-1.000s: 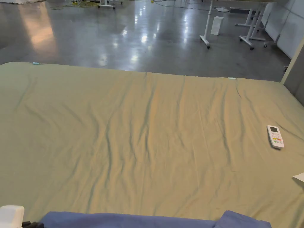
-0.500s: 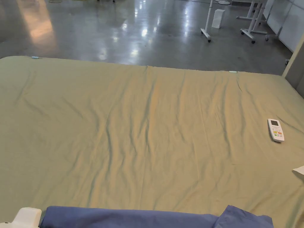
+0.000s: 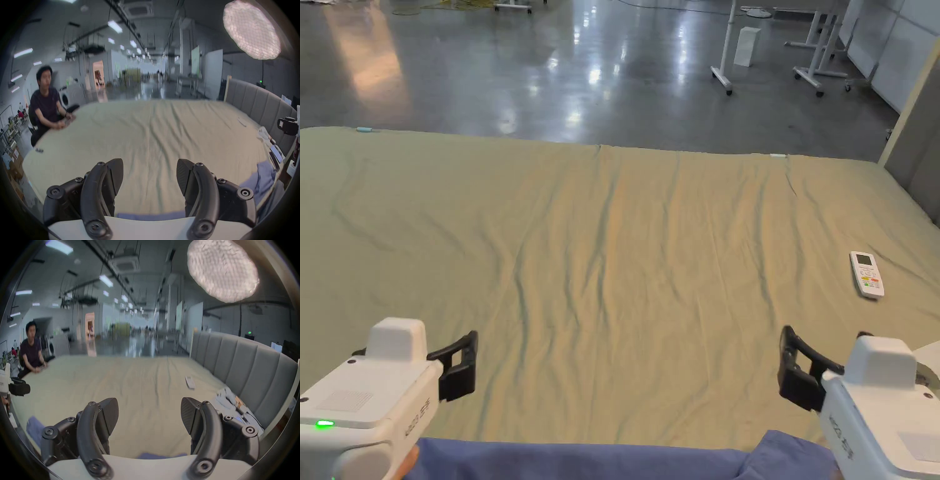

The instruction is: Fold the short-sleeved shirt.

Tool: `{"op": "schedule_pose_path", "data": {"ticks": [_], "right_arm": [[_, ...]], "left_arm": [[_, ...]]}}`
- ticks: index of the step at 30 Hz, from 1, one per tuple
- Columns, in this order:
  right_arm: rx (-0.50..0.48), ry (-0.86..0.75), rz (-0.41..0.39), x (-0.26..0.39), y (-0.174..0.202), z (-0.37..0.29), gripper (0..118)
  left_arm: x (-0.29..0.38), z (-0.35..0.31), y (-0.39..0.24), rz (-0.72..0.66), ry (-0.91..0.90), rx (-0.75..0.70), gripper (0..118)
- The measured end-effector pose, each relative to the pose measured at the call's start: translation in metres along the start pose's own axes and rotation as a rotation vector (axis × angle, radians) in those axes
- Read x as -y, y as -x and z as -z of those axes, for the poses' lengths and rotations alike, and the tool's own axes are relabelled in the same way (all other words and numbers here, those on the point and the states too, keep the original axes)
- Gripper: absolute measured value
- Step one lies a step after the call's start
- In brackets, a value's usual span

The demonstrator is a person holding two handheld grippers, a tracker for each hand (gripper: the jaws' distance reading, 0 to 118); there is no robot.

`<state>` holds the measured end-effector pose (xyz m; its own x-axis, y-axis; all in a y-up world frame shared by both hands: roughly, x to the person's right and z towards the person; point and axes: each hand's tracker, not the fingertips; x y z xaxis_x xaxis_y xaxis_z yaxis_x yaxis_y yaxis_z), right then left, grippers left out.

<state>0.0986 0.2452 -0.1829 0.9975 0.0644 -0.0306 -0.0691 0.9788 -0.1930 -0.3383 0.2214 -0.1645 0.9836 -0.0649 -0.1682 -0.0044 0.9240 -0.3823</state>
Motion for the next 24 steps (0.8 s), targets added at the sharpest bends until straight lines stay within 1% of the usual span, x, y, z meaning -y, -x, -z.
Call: {"op": "schedule_pose_path", "data": {"ticks": [1,3,4,5,6,7,8,9,10,11,12,13,14,18,19,22,23,24], "right_arm": [[0.003,-0.026,0.01,-0.003,0.005,0.001,83],[0.013,-0.089,-0.002,-0.009,0.015,0.003,83],[0.015,-0.118,-0.024,-0.019,0.026,-0.002,81],[0.014,-0.115,-0.024,-0.022,0.031,-0.002,77],[0.009,-0.13,-0.025,-0.024,0.034,-0.002,68],[0.009,-0.127,-0.019,-0.025,0.037,-0.001,48],[0.011,-0.133,-0.02,-0.027,0.039,0.002,32],[0.008,-0.134,-0.013,-0.028,0.04,0.002,17],[0.011,-0.128,0.0,-0.027,0.042,0.003,8],[0.012,-0.148,-0.017,-0.029,0.044,0.002,4],[0.011,-0.137,-0.012,-0.03,0.046,0.003,1],[0.011,-0.135,-0.024,-0.03,0.047,0.004,0],[0.01,-0.148,-0.046,-0.03,0.049,0.003,0],[0.01,-0.151,-0.076,-0.031,0.052,0.004,0],[0.0,-0.139,-0.064,-0.031,0.052,0.005,0],[-0.006,-0.118,-0.07,-0.029,0.052,0.008,0],[-0.009,-0.107,-0.073,-0.028,0.051,0.009,0],[-0.011,-0.096,-0.074,-0.027,0.05,0.01,0]], "left_arm": [[-0.006,-0.003,-0.005,-0.001,-0.044,-0.001,69],[-0.019,-0.01,-0.015,-0.008,-0.12,-0.02,69],[-0.024,-0.013,-0.019,-0.006,-0.146,-0.039,68],[-0.027,-0.016,-0.022,-0.002,-0.169,-0.05,66],[-0.031,-0.018,-0.024,0.002,-0.19,-0.058,61],[-0.034,-0.021,-0.026,0.008,-0.21,-0.068,47],[-0.035,-0.022,-0.028,0.015,-0.22,-0.071,33],[-0.037,-0.023,-0.028,0.02,-0.218,-0.077,16],[-0.038,-0.023,-0.028,0.02,-0.213,-0.092,7],[-0.04,-0.021,-0.027,0.016,-0.215,-0.092,7],[-0.041,-0.021,-0.024,0.005,-0.214,-0.078,3],[-0.041,-0.021,-0.022,-0.004,-0.21,-0.068,0],[-0.04,-0.021,-0.021,-0.008,-0.204,-0.076,0],[-0.036,-0.021,-0.007,-0.028,-0.173,-0.053,0],[-0.037,-0.023,-0.003,-0.034,-0.142,-0.039,0],[-0.025,-0.015,0.023,-0.056,-0.031,0.015,0],[-0.02,-0.007,0.036,-0.053,0.049,0.048,0],[-0.013,-0.003,0.045,-0.058,0.09,0.041,0]]}}
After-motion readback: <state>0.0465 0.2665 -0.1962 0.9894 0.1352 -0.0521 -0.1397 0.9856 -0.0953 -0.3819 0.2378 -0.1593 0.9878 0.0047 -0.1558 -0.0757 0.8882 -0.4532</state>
